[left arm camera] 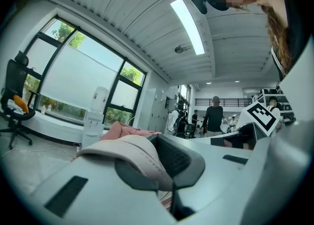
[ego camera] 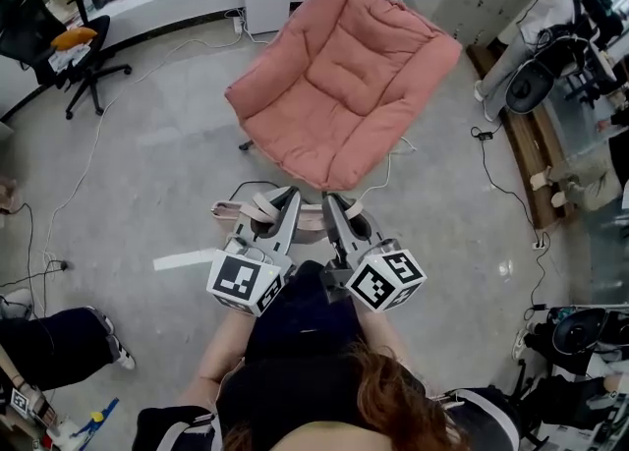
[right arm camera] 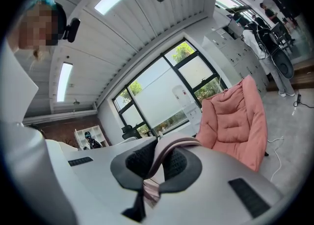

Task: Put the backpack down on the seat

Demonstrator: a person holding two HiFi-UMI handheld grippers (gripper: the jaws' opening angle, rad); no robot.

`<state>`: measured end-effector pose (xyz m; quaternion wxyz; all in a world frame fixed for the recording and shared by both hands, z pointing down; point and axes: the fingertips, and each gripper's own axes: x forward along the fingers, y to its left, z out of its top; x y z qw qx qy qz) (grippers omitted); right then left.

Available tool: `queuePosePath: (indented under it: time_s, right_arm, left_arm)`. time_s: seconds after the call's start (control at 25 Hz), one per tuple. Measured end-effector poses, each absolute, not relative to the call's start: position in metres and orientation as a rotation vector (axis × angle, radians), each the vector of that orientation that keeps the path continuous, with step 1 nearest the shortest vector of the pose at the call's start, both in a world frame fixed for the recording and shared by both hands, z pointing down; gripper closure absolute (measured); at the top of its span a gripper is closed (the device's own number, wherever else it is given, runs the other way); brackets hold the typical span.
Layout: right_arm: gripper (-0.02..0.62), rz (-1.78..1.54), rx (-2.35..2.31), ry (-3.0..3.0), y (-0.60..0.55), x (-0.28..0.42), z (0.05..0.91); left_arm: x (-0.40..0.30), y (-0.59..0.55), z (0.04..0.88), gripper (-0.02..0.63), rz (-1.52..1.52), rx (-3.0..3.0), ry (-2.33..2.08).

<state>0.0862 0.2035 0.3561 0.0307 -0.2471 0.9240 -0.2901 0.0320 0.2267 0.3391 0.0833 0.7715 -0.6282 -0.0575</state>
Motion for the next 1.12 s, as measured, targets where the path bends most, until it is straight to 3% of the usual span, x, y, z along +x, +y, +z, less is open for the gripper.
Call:
queuePosePath:
  time_s: [1.12]
  right_arm:
    - [0.557, -0.920, -0.702, 2.847, 0.077, 0.009, 0.346]
  left_arm:
    - [-0.042, 0.099, 0.332, 0.588, -0.146, 2.300, -1.877]
